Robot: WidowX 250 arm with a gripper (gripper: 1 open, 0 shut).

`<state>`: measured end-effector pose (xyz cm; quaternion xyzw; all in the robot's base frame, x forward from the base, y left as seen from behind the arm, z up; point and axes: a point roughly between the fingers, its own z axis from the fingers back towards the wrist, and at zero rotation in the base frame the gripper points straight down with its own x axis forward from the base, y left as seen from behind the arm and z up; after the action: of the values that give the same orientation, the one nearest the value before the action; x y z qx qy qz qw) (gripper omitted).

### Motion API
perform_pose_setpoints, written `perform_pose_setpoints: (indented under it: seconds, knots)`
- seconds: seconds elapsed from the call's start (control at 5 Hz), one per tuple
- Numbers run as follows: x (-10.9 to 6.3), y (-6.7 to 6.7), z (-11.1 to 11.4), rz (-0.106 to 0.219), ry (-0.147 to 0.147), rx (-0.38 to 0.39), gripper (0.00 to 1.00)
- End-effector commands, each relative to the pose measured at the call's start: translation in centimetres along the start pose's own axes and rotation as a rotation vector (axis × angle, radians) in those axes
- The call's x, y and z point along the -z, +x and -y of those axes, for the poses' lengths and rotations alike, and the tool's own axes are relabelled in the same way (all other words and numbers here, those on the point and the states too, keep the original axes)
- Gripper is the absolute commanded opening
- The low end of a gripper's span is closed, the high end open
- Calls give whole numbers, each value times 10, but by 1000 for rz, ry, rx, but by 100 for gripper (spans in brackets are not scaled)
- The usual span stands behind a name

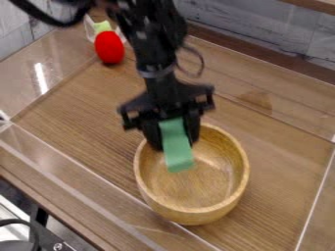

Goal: Remove the green object from the brown bowl and put it on the table

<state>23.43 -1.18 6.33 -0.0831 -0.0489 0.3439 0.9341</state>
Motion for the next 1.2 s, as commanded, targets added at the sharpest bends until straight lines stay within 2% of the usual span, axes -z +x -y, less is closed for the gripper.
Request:
perform_pose_setpoints:
  seconds: [0.0, 0.2, 0.6, 1.0]
  knots:
    - [3, 9, 11, 27, -8, -26, 0]
    - [4, 5, 15, 37, -5, -84, 0]
    - [8, 7, 9, 37, -3, -100, 0]
    - [8, 1, 17, 53, 4, -196, 0]
